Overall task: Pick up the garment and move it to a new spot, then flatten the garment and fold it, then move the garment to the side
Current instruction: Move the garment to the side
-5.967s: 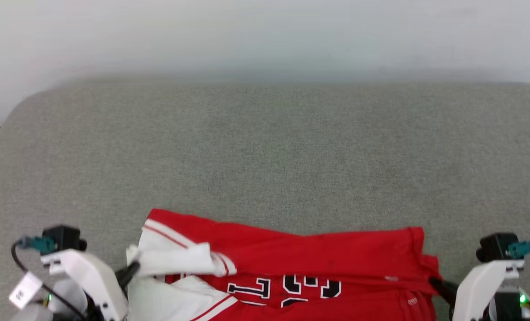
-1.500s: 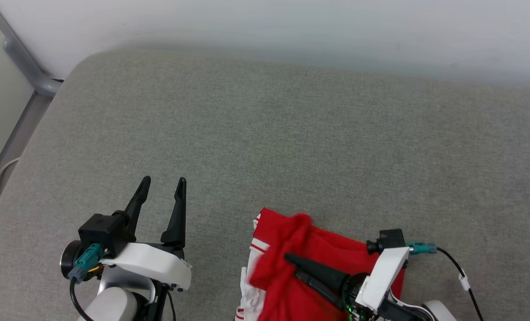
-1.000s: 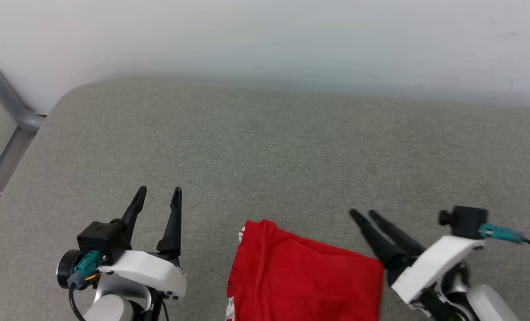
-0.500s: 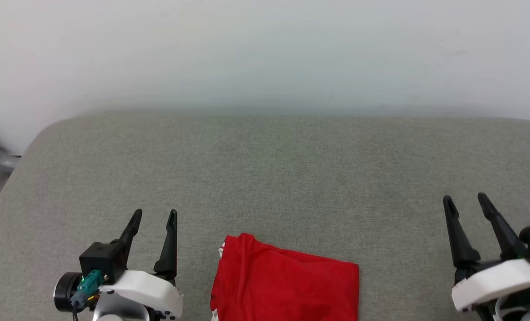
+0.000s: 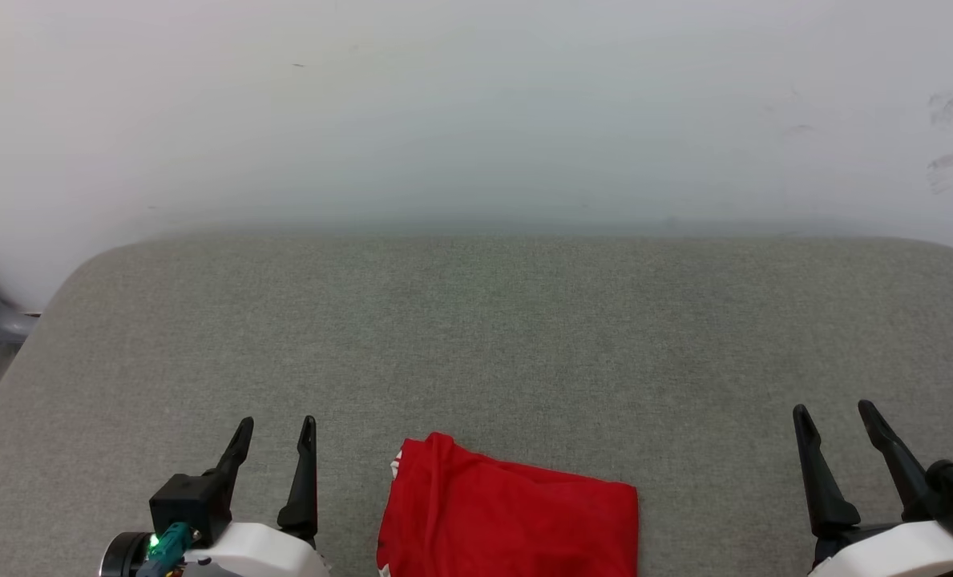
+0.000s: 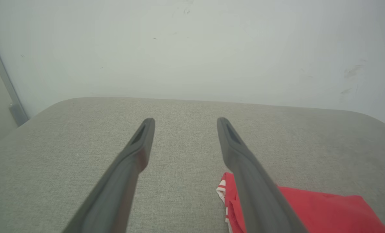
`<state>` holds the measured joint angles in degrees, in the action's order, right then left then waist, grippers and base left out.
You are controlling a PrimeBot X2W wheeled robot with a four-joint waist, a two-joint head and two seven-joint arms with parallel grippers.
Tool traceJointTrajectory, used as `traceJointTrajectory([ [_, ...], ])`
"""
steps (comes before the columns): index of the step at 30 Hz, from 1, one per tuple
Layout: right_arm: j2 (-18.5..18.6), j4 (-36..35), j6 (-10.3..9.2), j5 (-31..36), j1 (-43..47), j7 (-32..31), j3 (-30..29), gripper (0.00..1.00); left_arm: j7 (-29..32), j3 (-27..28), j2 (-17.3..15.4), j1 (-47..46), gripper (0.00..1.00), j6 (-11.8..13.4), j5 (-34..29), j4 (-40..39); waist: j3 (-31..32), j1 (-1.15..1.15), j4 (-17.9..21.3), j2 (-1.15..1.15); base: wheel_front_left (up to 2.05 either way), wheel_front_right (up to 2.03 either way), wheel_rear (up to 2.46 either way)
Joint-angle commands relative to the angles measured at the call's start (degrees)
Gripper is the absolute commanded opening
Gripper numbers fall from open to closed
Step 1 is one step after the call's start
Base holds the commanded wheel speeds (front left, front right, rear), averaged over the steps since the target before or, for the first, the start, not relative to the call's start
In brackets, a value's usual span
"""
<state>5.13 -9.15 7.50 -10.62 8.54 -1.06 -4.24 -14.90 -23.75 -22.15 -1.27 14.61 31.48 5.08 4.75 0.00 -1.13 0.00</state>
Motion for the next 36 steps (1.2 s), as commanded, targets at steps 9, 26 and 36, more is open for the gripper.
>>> traceJointTrajectory([
  [9,-1.3,-2.6,-0.03,0.4,0.5,-1.6,-2.7,1.0,-0.4,2.5,1.5,-0.2,1.0,-1.9,-1.3,0.0,-0.7,0.0,-0.6,0.0,0.0,0.0,0.0],
  [26,1.6,6.9,-0.03,-33.3,1.0,-42.2,-4.1,1.0,-0.3,5.9,5.7,-5.8,1.0,-5.4,-4.8,-1.6,-9.2,0.0,-7.2,0.0,0.0,0.0,0.0],
  [36,2.2,14.9,-0.07,-40.6,-4.0,-45.2,3.3,1.0,-0.3,7.7,9.2,-8.5,1.0,-7.7,-7.1,-0.7,-14.1,0.0,-9.9,0.0,0.0,0.0,0.0],
])
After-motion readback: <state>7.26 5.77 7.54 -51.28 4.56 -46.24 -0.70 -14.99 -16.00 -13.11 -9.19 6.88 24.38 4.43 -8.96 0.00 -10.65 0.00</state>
